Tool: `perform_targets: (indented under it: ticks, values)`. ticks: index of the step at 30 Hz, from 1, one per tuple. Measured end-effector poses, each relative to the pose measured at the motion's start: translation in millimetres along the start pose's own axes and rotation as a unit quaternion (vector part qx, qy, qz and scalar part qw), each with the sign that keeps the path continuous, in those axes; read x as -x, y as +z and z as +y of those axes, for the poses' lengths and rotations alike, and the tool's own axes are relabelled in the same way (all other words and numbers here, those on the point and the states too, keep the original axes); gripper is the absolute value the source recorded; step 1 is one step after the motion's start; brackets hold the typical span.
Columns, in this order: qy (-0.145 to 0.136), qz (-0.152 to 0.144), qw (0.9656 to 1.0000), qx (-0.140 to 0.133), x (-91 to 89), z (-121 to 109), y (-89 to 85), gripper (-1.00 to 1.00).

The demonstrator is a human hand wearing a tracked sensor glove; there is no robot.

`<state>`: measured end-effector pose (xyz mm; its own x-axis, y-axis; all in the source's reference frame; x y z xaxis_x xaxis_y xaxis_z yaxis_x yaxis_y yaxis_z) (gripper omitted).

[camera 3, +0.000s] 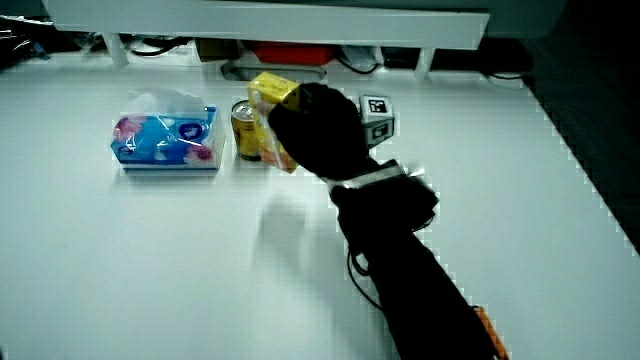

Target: Place ice redtea

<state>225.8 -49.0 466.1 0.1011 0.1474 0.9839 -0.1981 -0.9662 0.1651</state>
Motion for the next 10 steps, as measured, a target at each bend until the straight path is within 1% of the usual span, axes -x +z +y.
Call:
perform_targets:
  ticks: [2, 3, 4, 5, 6, 7, 8, 9, 10]
  values:
    - [0.029, 0.002, 0.9995, 0.011, 12.6, -8, -6.8, -1.0]
    - [0.038, -0.012, 0.9991, 0.015, 8.1, -10, -5.3, -1.0]
    - [0.041, -0.007, 0.9989, 0.022, 11.6, -14, -8.3, -1.0]
    - [0.049, 0.003, 0.9983, 0.031, 14.9, -17, -11.6, -1.0]
    - [0.061, -0.002, 0.9973, 0.04, 13.7, -19, -13.2, -1.0]
    - [0.062, 0.016, 0.9967, 0.049, 20.2, -23, -19.6, -1.0]
    - [0.066, 0.016, 0.9959, 0.059, 20.8, -26, -23.2, -1.0]
    - [0.065, 0.026, 0.995, 0.072, 23.1, -29, -28.1, -1.0]
    - [0.07, 0.026, 0.9944, 0.075, 24.0, -32, -32.0, -1.0]
